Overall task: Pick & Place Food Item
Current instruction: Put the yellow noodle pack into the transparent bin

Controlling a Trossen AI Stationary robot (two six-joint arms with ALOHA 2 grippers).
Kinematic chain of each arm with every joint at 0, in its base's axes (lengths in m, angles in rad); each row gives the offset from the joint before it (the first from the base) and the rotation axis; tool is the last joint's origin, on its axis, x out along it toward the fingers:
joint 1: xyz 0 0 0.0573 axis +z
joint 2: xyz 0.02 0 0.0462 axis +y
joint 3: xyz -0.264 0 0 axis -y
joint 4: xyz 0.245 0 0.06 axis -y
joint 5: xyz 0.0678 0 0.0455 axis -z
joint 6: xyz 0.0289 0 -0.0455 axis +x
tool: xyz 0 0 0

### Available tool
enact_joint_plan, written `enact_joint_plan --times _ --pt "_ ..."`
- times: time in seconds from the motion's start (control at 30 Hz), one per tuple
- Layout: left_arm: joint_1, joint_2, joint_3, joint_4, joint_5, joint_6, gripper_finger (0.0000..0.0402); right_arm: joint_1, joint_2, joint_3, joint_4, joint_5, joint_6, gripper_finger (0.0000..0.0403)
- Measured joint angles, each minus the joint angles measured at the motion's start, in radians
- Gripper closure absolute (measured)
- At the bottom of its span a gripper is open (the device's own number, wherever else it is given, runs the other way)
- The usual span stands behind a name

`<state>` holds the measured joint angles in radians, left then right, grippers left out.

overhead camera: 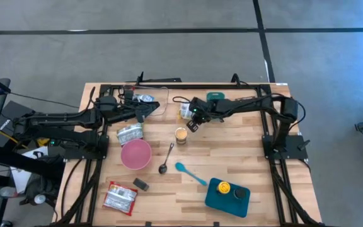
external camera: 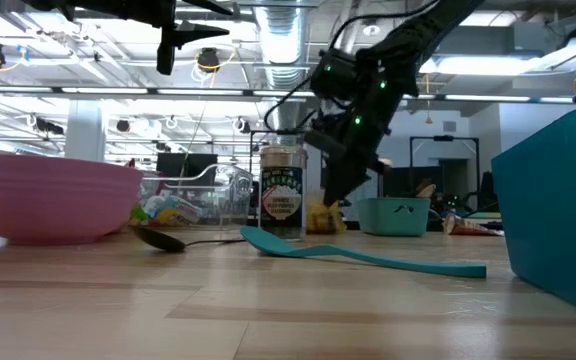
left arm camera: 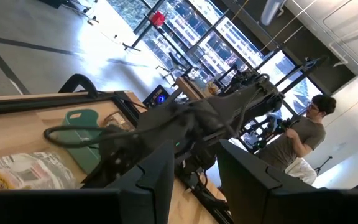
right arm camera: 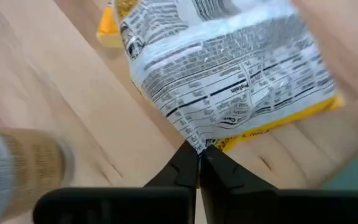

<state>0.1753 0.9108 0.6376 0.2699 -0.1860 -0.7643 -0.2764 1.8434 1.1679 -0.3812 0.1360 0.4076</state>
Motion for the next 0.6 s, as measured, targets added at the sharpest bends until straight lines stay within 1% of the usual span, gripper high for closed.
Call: enact_joint_plan --times 0.37,0.47,0.6 --pt "0.000 0.000 0.000 0.000 0.000 0.006 0.0284 0.000 -0.148 0.000 -0.016 -0.001 0.000 0.0403" --pt "0.000 0.000 0.000 0.000 0.000 0.058 0.0284 0.000 -0.181 0.000 -0.021 -0.004 -0.001 0.0403" --pt "-0.001 0.000 0.000 0.000 0.001 0.170 0.0284 0.000 -0.221 0.001 -0.026 -0.005 -0.023 0.0403"
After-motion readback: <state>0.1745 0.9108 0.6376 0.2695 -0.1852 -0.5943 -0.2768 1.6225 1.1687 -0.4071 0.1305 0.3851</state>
